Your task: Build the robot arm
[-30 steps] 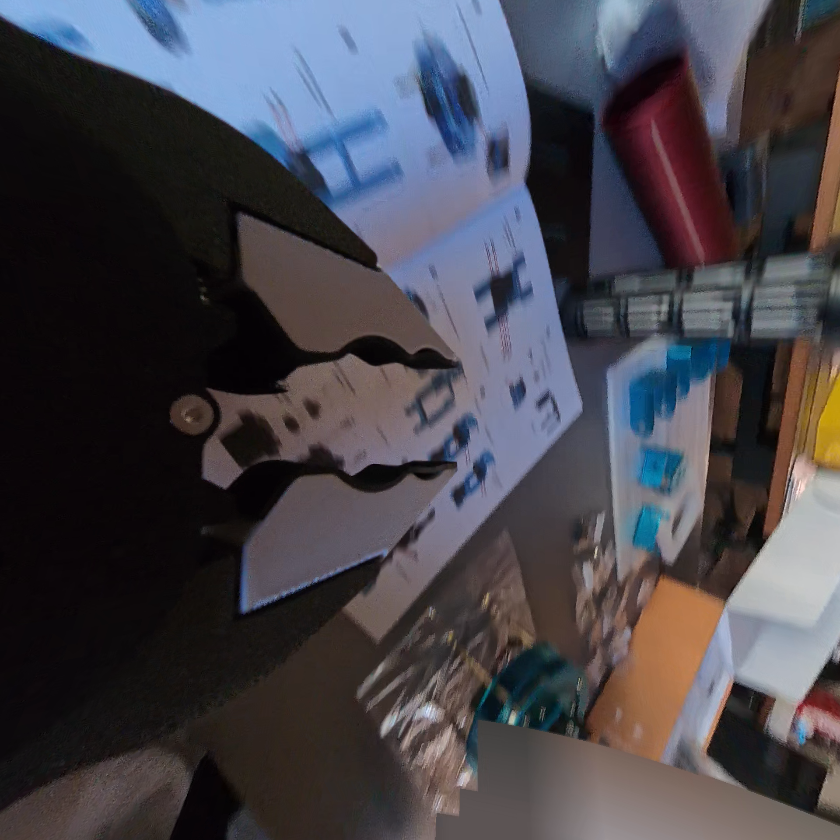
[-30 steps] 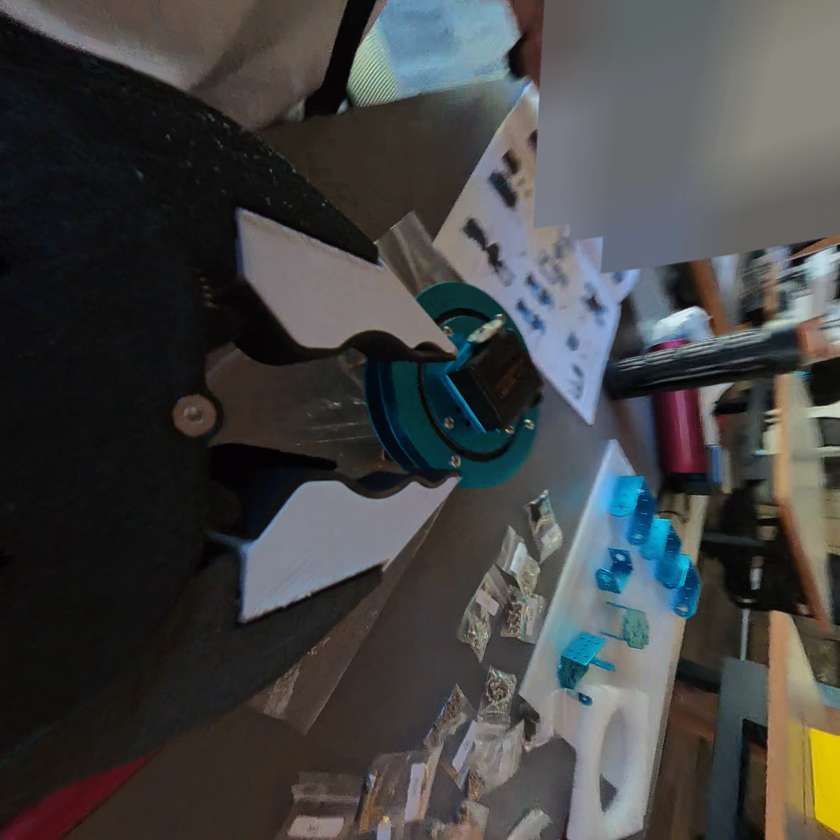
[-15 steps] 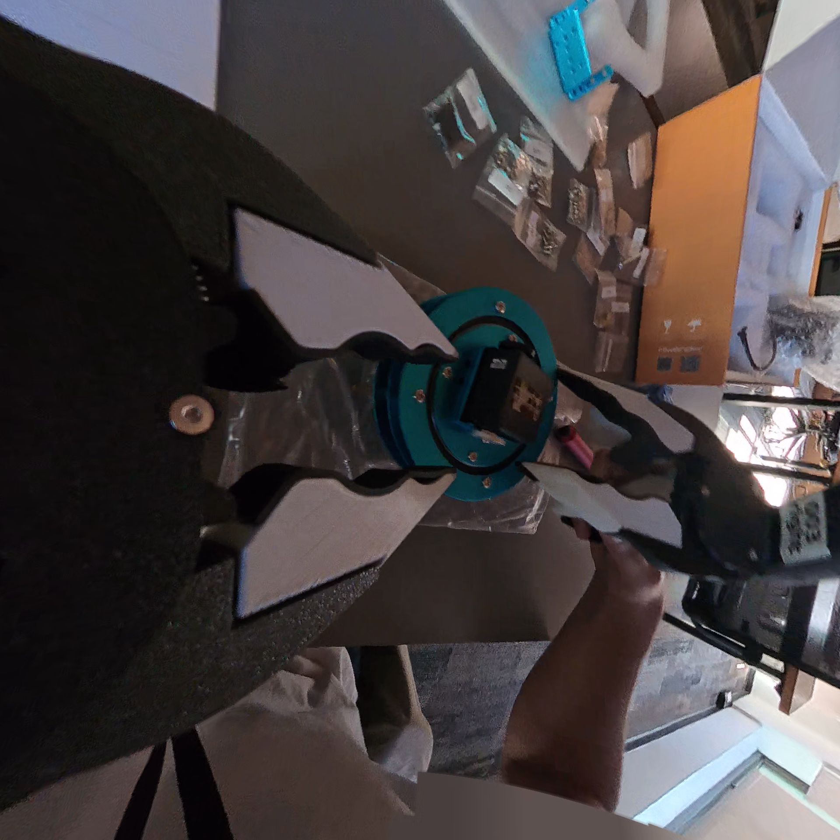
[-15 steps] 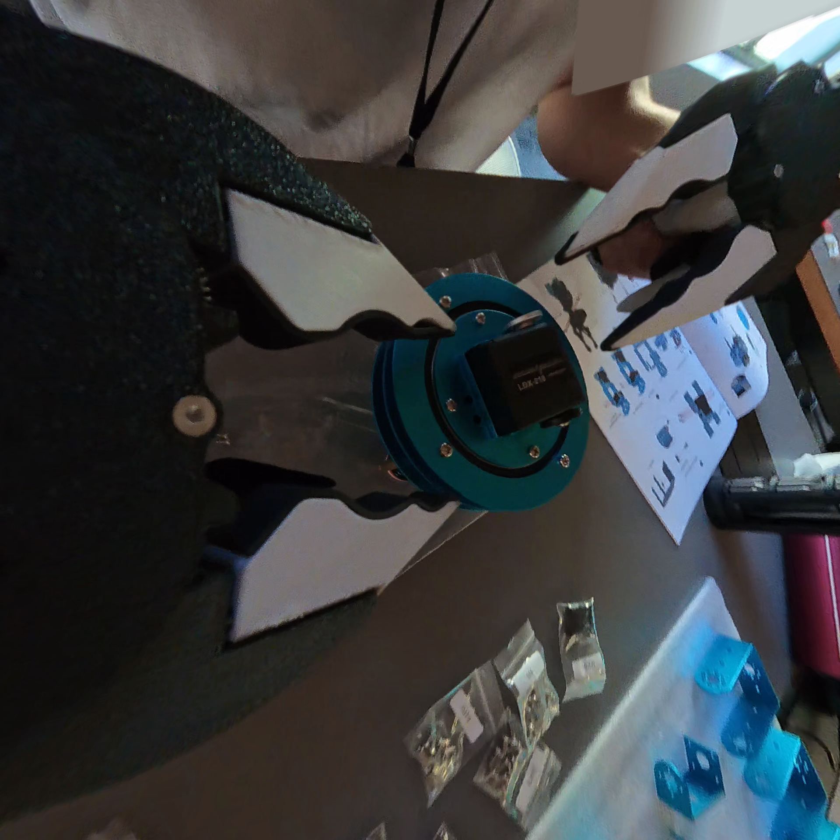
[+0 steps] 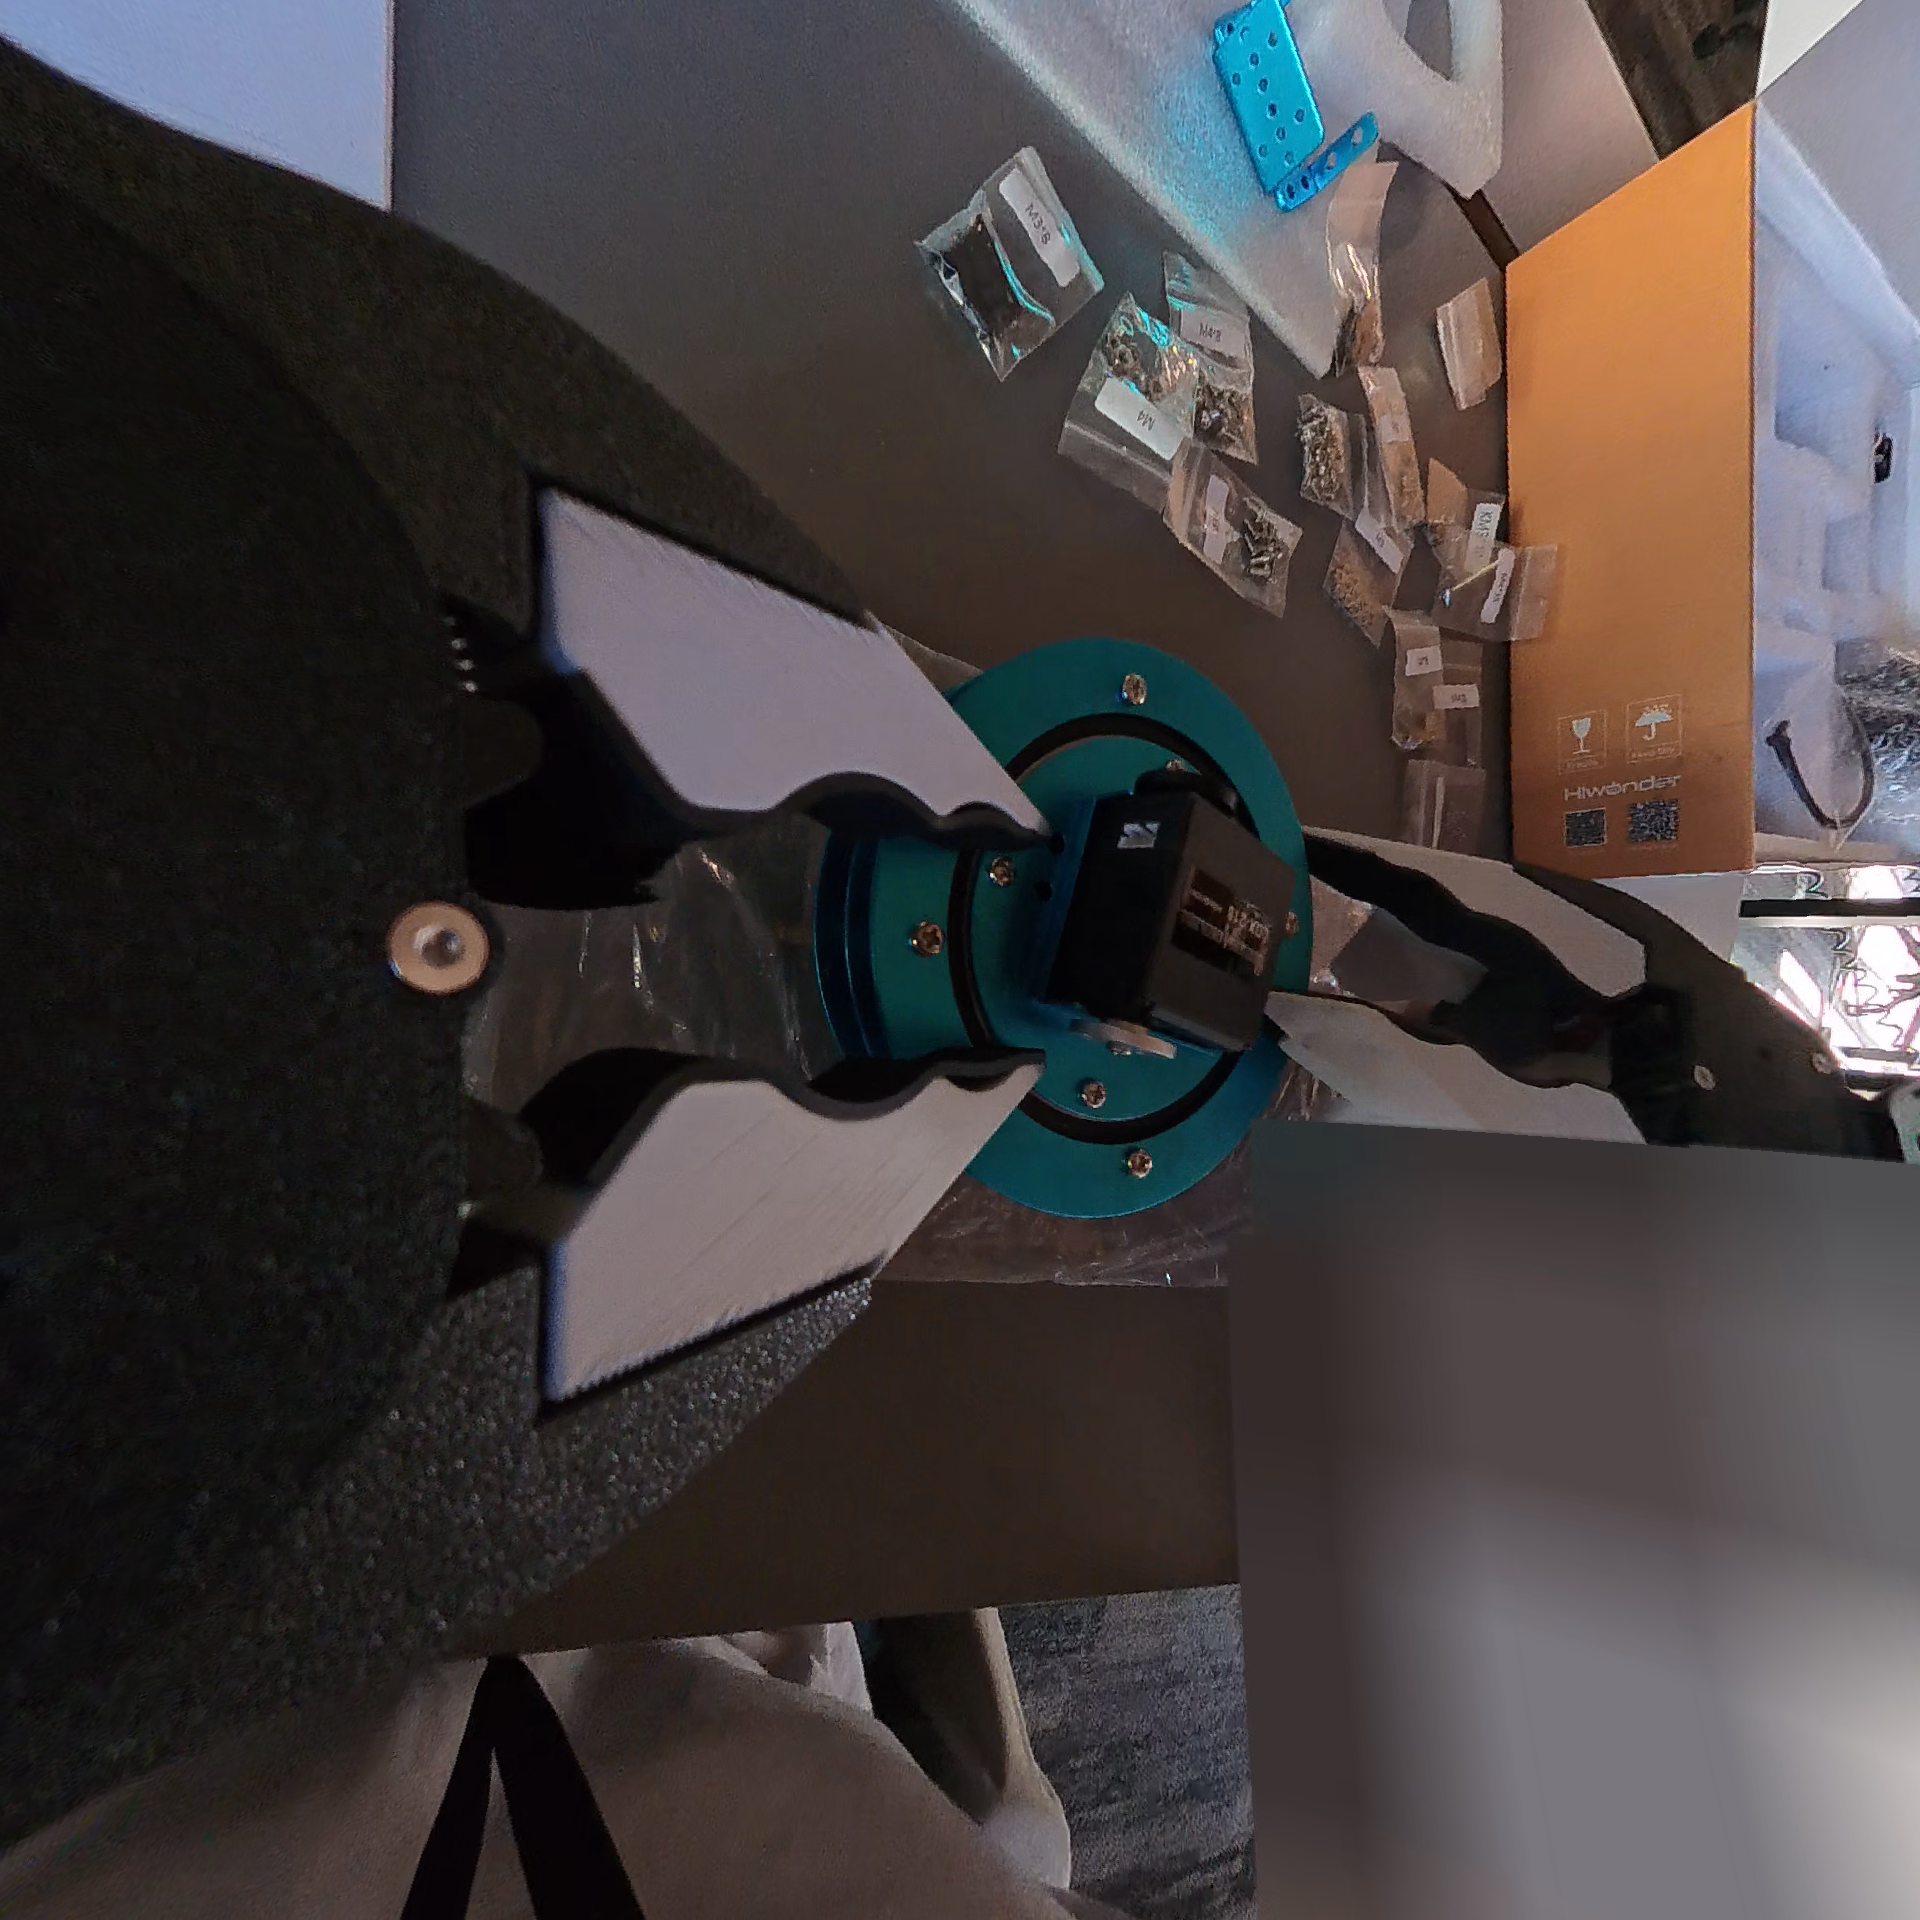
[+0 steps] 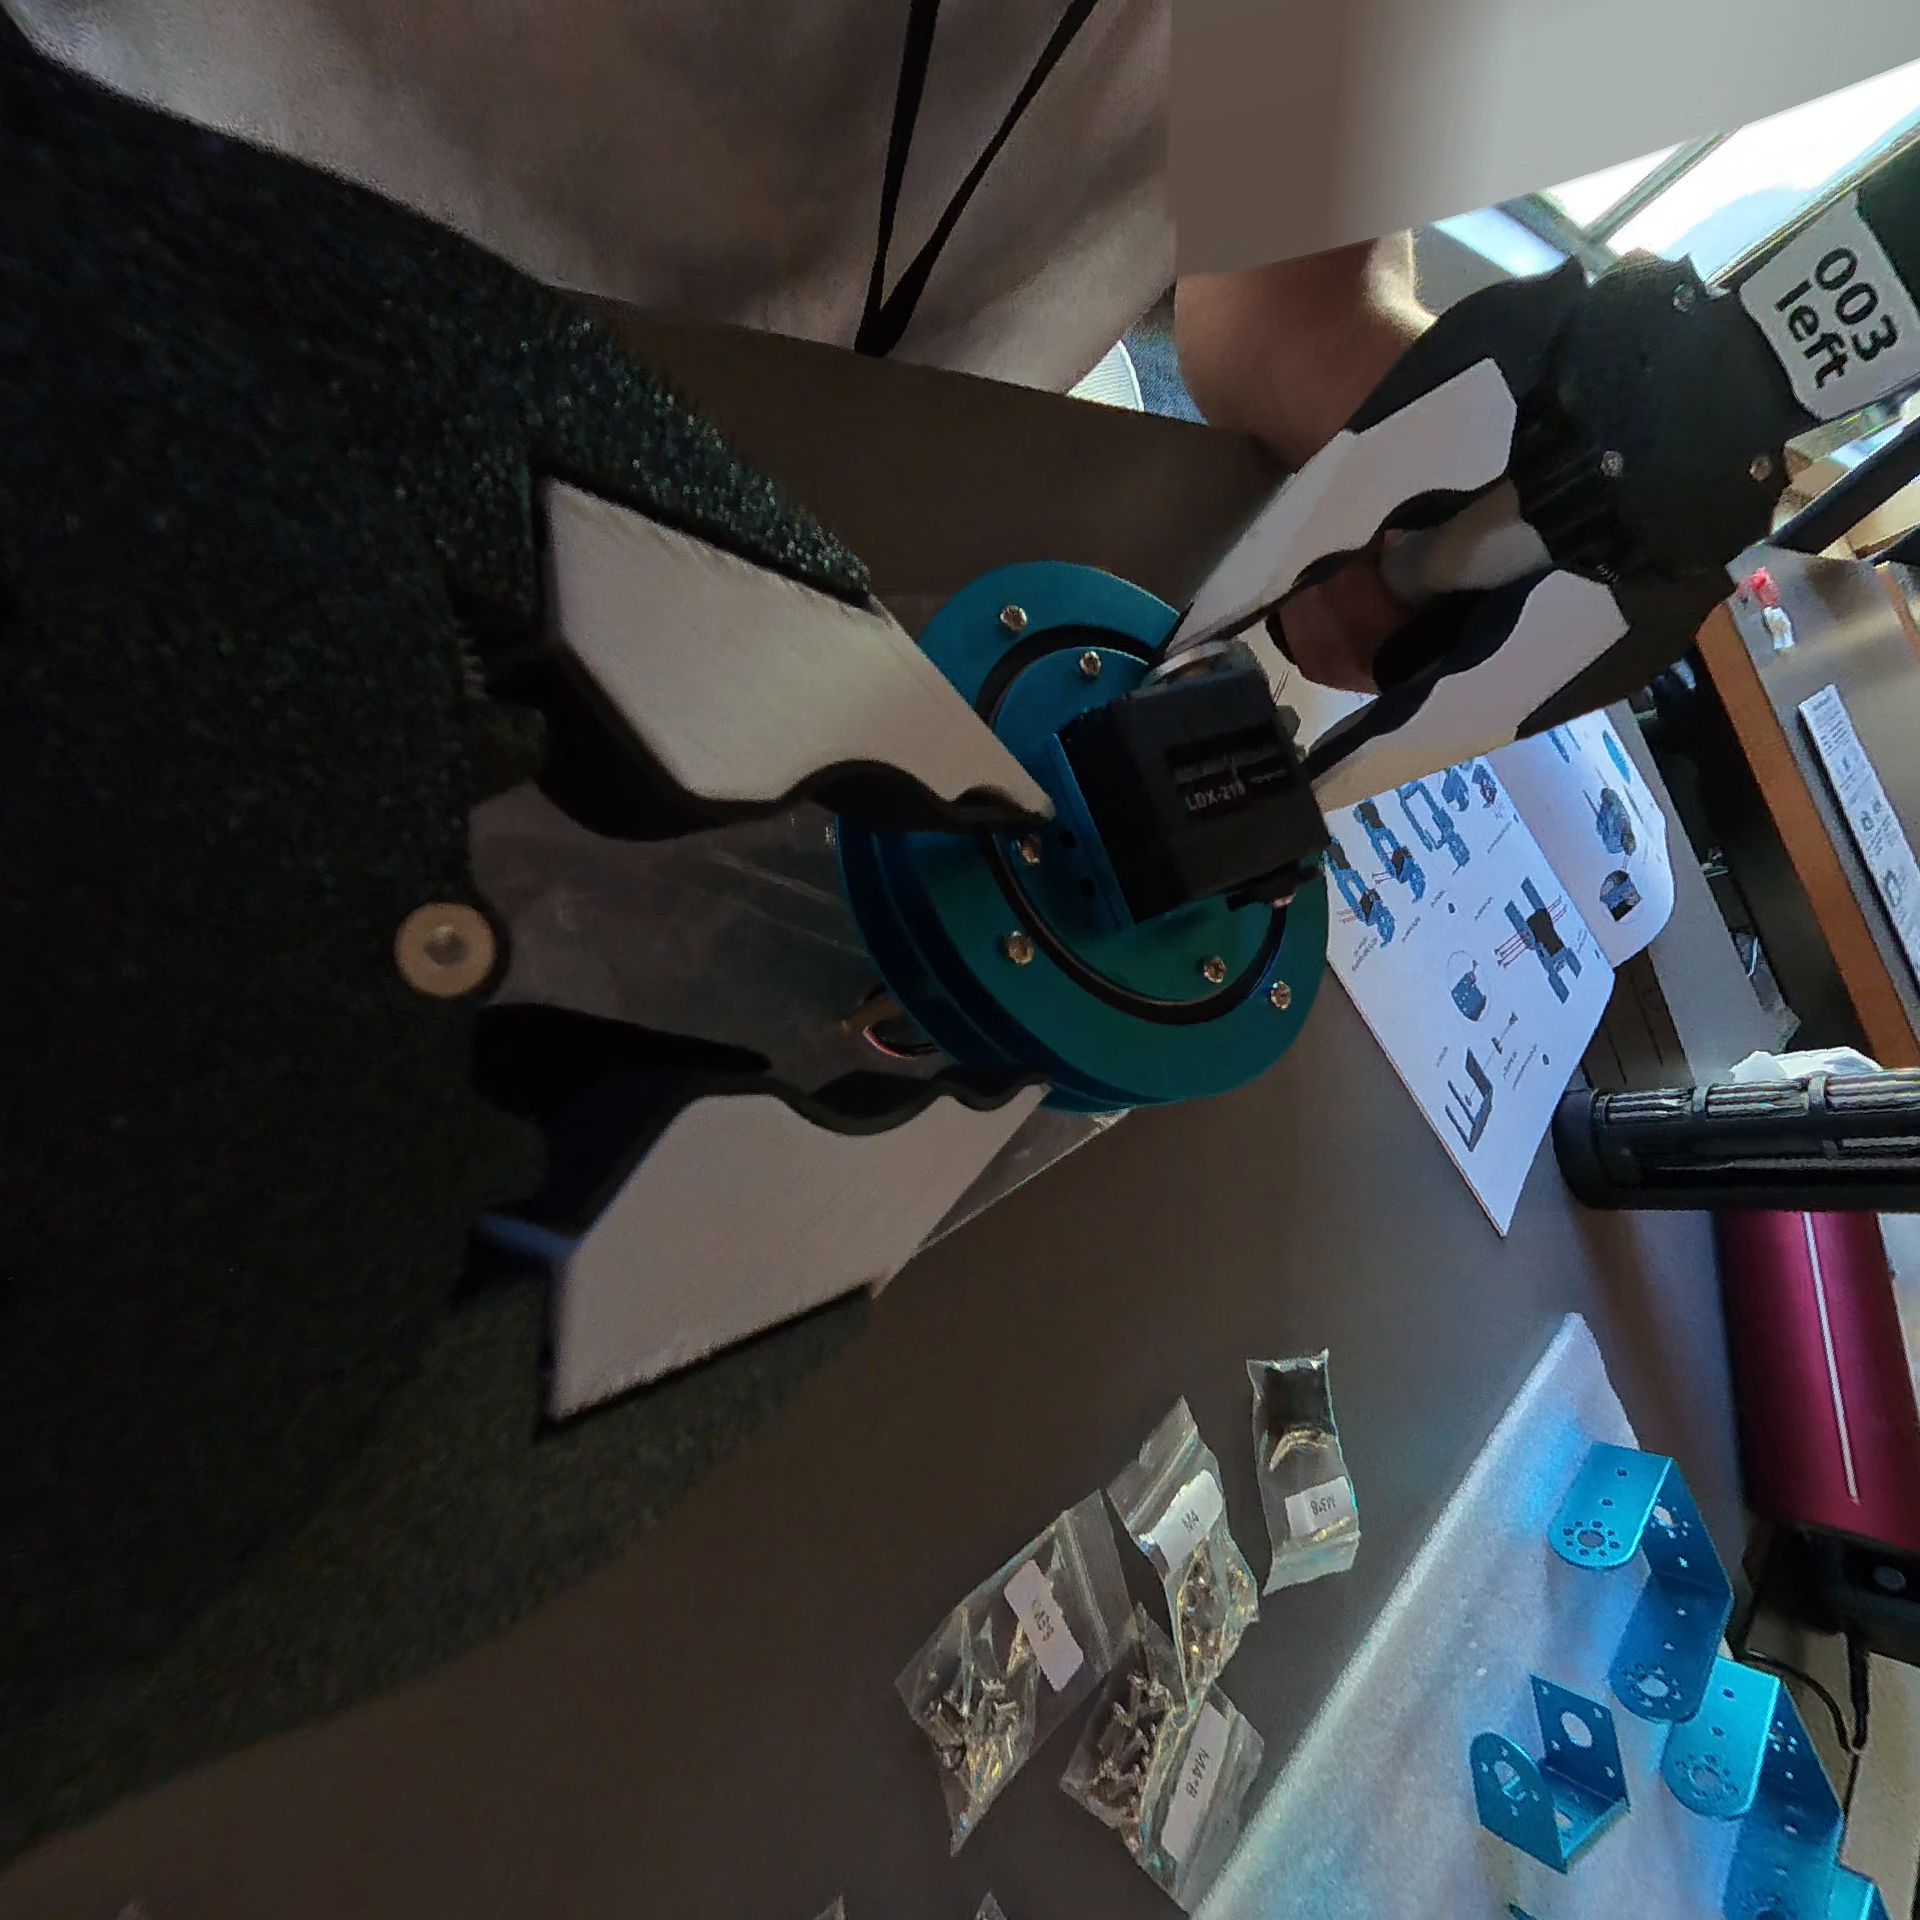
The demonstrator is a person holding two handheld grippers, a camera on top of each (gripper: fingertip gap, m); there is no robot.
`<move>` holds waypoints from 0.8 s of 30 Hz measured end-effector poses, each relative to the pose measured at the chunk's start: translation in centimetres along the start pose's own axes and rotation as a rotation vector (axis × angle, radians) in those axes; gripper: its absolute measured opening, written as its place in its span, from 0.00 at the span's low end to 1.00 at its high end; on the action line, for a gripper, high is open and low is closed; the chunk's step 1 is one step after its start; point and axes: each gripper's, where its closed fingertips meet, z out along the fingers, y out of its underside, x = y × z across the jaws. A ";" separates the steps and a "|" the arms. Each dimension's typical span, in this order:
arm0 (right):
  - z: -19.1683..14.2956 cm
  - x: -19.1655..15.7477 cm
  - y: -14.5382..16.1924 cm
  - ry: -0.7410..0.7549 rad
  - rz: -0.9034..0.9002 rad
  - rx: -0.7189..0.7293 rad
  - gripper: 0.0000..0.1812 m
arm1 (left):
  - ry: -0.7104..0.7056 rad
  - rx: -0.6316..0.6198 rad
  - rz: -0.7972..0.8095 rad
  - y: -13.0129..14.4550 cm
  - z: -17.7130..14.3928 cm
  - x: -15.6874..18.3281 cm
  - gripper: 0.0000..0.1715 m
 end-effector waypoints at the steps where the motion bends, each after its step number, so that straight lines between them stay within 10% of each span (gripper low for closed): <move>1: 0.0 0.0 0.0 0.006 -0.011 -0.002 0.23 | -0.001 0.002 0.003 0.0 0.0 0.0 0.22; 10: 0.3 -0.2 -0.2 0.003 -0.022 0.007 0.21 | 0.039 0.021 0.031 0.1 -0.3 1.2 0.06; 16: -0.1 0.1 -0.3 0.028 -0.063 -0.004 0.22 | 0.030 0.012 -0.044 0.2 -1.0 -0.2 0.20; 24: -0.1 0.0 -0.2 0.061 -0.085 -0.012 0.22 | 0.062 -0.040 0.025 0.5 -0.8 -0.6 0.15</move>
